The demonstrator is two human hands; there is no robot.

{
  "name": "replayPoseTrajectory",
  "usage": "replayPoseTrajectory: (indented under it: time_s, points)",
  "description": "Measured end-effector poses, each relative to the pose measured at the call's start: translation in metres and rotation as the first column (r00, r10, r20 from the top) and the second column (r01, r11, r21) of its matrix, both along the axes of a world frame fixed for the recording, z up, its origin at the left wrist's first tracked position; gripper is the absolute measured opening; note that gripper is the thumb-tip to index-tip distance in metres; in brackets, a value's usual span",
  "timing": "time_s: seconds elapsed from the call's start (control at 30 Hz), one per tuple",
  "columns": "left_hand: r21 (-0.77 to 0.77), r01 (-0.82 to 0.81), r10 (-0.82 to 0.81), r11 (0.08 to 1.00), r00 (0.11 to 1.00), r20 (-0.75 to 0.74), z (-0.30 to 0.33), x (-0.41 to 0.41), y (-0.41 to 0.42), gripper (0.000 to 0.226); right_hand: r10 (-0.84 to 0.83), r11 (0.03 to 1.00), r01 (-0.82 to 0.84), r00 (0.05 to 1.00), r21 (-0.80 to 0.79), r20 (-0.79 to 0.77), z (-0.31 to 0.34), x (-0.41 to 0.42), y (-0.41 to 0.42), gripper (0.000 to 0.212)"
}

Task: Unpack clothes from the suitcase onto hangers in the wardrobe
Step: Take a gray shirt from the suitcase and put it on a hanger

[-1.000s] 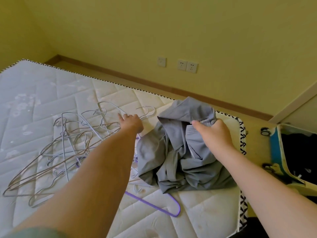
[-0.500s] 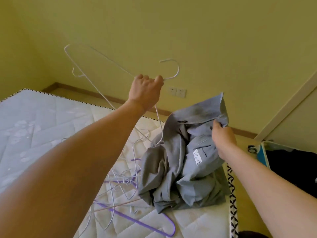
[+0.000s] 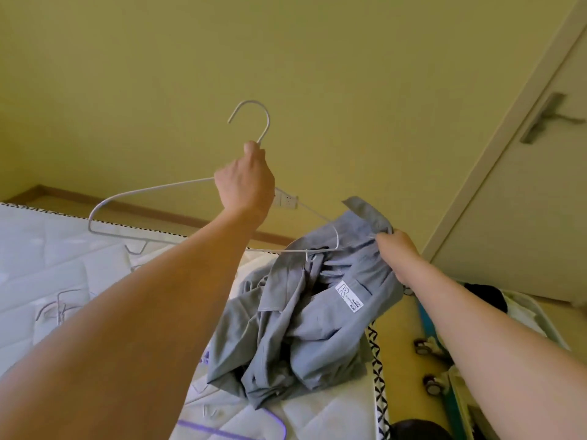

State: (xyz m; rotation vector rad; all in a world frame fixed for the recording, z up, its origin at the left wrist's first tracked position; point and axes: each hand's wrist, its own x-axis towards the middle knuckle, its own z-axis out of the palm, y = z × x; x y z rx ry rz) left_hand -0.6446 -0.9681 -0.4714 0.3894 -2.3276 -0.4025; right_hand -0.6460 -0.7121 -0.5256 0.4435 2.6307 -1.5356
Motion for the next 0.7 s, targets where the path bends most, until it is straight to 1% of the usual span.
replayPoseTrajectory:
  time_s: [0.07,0.1,0.17,0.2,0.23,0.27,0.33,0.4,0.43,0.47,0.53,0.57,0.63,0.67,0.7]
  points:
    - [0.020,0.032,-0.033,0.999,0.999,0.017,0.000,0.004,0.015,0.016,-0.024,0.998,0.025,1.000,-0.063,0.019,0.010,0.007,0.006,0.014]
    - [0.038,0.056,-0.057,0.998,0.998,0.028,-0.001,0.005,0.025,0.016,-0.022,0.996,0.025,0.999,-0.088,0.027,0.012,0.007,0.007,0.014]
    - [0.081,0.123,-0.125,0.989,0.992,0.031,-0.001,0.007,0.048,0.016,0.000,0.996,0.002,1.000,-0.084,0.026,0.019,0.009,0.006,0.014]
    - [0.105,0.146,-0.150,0.984,0.988,0.032,0.000,0.008,0.057,0.017,0.013,0.999,-0.012,1.000,-0.053,0.017,0.022,0.010,0.006,0.011]
    - [0.127,0.161,-0.167,0.979,0.985,0.035,0.001,0.007,0.064,0.017,0.020,1.000,-0.020,1.000,0.020,0.007,0.026,0.014,0.006,0.017]
    - [0.150,0.174,-0.182,0.973,0.982,0.044,0.004,0.005,0.070,0.018,0.040,0.991,-0.039,0.999,0.128,-0.004,0.029,0.017,0.009,0.031]
    - [0.225,0.199,-0.226,0.954,0.969,0.099,0.008,0.002,0.080,0.021,0.202,0.931,-0.171,0.977,0.323,-0.065,0.034,0.024,0.014,0.045]
    - [0.331,0.221,-0.282,0.918,0.947,0.152,0.009,-0.001,0.087,0.021,0.387,0.853,-0.309,0.915,0.422,-0.112,0.039,0.028,0.018,0.066]
    - [0.391,0.226,-0.309,0.892,0.937,0.163,0.008,-0.003,0.089,0.020,0.434,0.822,-0.348,0.895,0.452,-0.100,0.041,0.027,0.021,0.076]
    - [0.451,0.233,-0.340,0.862,0.925,0.171,0.006,-0.005,0.090,0.019,0.465,0.790,-0.369,0.881,0.490,-0.086,0.042,0.026,0.024,0.078]
    - [0.575,0.273,-0.437,0.771,0.884,0.165,0.001,-0.008,0.094,0.020,0.497,0.744,-0.379,0.865,0.551,-0.075,0.041,0.019,0.034,0.070]
    - [0.645,0.302,-0.499,0.702,0.855,0.142,-0.001,-0.009,0.094,0.021,0.502,0.736,-0.389,0.863,0.554,-0.061,0.041,0.017,0.039,0.068]
    - [0.790,0.338,-0.625,0.511,0.778,0.072,0.000,-0.009,0.096,0.022,0.489,0.732,-0.400,0.872,0.551,-0.016,0.042,0.015,0.044,0.063]
    - [0.843,0.332,-0.675,0.423,0.736,0.049,0.001,-0.008,0.098,0.019,0.472,0.719,-0.394,0.881,0.573,0.013,0.042,0.013,0.047,0.053]
    - [0.868,0.322,-0.704,0.378,0.709,0.044,-0.001,-0.007,0.101,0.015,0.458,0.691,-0.381,0.888,0.614,0.035,0.040,0.010,0.049,0.041]
